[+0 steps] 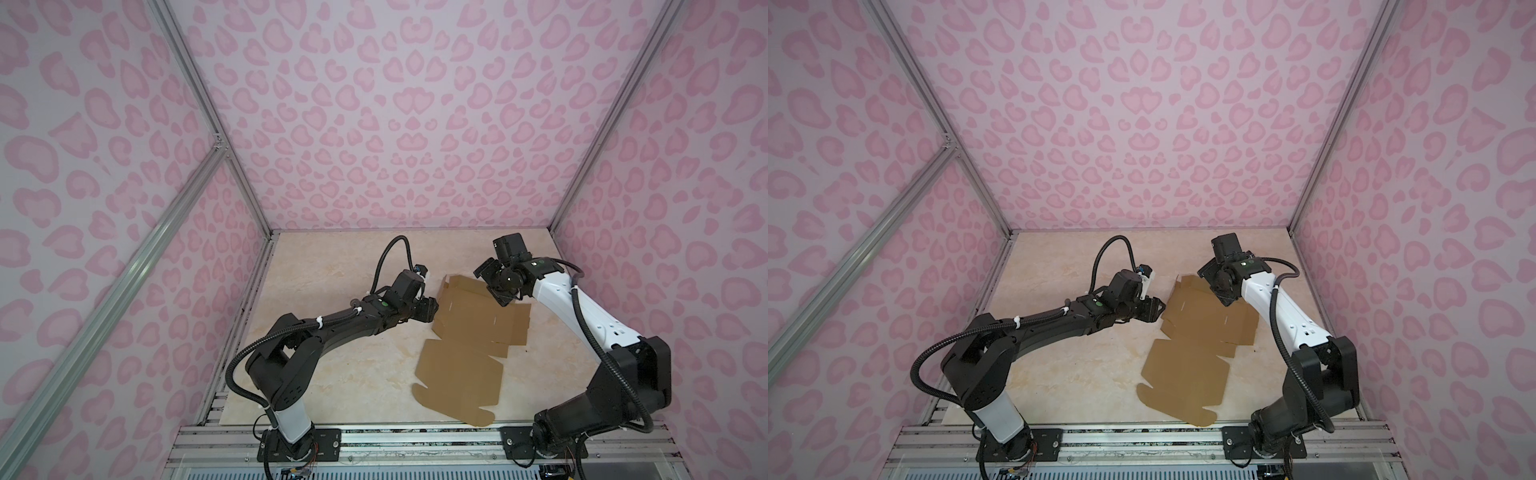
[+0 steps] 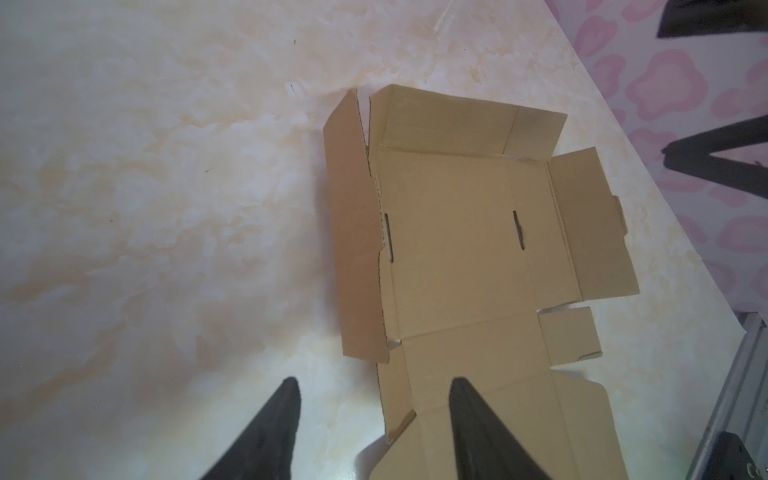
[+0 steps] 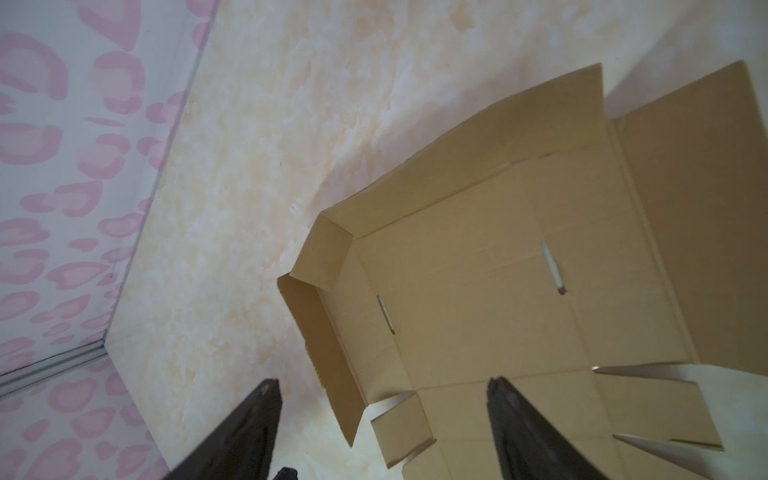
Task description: Fold the paper box
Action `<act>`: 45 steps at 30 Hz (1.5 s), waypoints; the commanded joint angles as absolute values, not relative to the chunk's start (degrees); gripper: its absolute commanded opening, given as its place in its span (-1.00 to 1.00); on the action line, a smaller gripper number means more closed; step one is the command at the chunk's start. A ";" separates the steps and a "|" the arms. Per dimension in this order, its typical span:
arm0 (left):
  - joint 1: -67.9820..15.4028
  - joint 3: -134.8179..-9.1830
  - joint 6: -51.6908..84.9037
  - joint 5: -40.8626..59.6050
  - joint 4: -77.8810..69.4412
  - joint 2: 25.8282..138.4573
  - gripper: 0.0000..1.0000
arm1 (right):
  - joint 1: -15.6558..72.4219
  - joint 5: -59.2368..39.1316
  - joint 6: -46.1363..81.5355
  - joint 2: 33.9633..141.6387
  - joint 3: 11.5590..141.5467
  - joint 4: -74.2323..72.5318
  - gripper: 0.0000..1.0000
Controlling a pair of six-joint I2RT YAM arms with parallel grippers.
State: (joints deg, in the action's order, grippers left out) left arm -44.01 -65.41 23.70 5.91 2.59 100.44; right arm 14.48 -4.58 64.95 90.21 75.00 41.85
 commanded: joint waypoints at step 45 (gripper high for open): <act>-44.12 -72.82 20.28 9.77 5.02 109.18 0.24 | 7.84 -5.12 76.82 117.30 92.02 46.83 0.36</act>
State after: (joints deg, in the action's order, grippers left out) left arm -44.23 -73.25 20.93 10.63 4.69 109.38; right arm 8.10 -5.98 75.59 116.14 91.72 46.17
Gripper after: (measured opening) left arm 0.617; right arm 0.684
